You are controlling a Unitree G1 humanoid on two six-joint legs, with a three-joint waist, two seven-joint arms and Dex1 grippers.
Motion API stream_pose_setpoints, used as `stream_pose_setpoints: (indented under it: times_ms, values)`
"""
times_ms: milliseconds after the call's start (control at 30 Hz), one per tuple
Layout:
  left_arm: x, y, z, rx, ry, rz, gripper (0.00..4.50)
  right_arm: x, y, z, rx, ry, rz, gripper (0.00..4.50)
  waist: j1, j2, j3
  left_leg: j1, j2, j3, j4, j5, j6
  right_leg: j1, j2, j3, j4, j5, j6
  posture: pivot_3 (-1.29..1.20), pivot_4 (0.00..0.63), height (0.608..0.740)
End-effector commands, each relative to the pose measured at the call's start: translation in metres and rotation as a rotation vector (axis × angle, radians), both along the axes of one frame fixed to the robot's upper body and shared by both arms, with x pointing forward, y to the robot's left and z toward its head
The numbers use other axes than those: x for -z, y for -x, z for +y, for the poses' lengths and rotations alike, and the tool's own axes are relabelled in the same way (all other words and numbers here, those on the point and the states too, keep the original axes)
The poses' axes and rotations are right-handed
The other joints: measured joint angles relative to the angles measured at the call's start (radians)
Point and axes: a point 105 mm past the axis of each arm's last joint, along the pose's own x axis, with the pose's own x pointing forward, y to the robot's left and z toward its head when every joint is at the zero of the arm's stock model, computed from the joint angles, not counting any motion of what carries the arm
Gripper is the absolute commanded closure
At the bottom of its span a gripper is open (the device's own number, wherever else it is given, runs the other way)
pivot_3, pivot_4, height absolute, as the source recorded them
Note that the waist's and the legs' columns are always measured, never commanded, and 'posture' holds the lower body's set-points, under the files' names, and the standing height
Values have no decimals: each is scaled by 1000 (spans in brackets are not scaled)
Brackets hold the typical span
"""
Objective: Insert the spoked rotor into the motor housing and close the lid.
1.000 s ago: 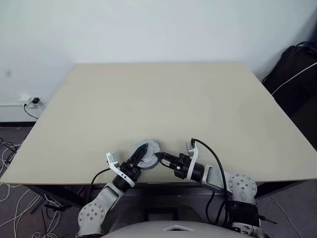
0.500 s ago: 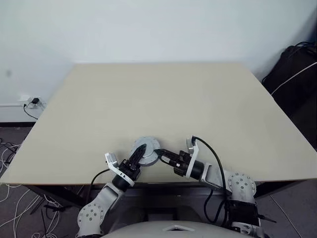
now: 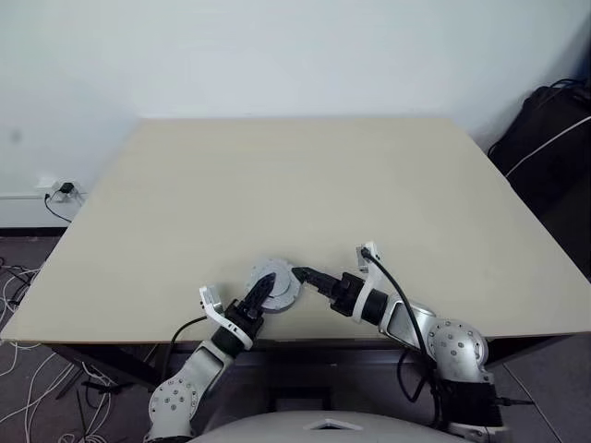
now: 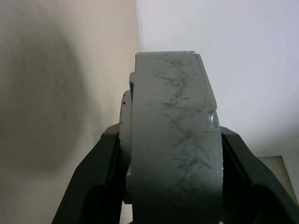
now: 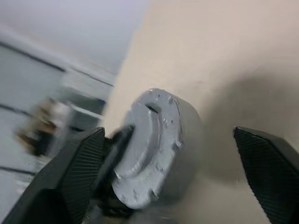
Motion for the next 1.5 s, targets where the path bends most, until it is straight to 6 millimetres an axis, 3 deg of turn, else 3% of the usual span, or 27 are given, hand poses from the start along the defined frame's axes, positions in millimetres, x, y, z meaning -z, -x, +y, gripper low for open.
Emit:
stream_pose_setpoints:
  times_ms: [33,233,333,500,633,833,1067,1267,1500]
  values:
    - [-32,-19,3,-59,34,-121,2393,-12,-1,2,-2,120,-193,0,1,0,0,0,0,0,0,0,0,0,0,0,0,0,0,0,0,740]
    - [-29,-42,22,-126,-68,-96,2393,2,10,2,-82,431,-477,0,11,-4,-1,0,0,1,3,0,-2,1,0,-1,0,1,2,0,0,740]
    - [-27,-54,26,-143,-92,-81,2393,5,12,1,-84,492,-567,0,13,-7,-3,0,0,2,3,0,-2,1,1,-1,0,2,2,0,0,740]
    - [-17,-83,30,-178,-129,-21,2393,-6,-2,-13,138,610,-757,0,20,-11,-4,0,0,2,4,1,-4,1,2,-1,0,4,2,0,0,740]
    - [-18,-106,27,-201,-148,-18,2393,-2,-7,-24,244,702,-812,0,21,-13,-4,1,0,2,4,3,-5,1,2,-1,1,6,1,0,0,740]
    - [-16,-137,27,-256,-186,16,2393,17,-10,-32,316,800,-777,0,24,-14,-4,1,0,2,4,5,-5,1,5,-1,1,8,1,0,0,740]
    - [-11,-162,29,-317,-194,87,2393,28,-8,-34,355,796,-700,0,15,-14,-4,1,0,2,3,6,-4,0,6,0,1,8,1,0,0,740]
    - [0,-171,31,-348,-224,160,2393,29,-8,-37,381,791,-677,0,15,-14,-4,0,0,2,3,6,-4,0,7,0,1,8,1,0,0,740]
    - [16,-167,31,-352,-250,238,2393,32,-8,-36,384,789,-663,0,14,-14,-4,1,0,2,4,7,-5,0,7,0,3,9,1,0,0,740]
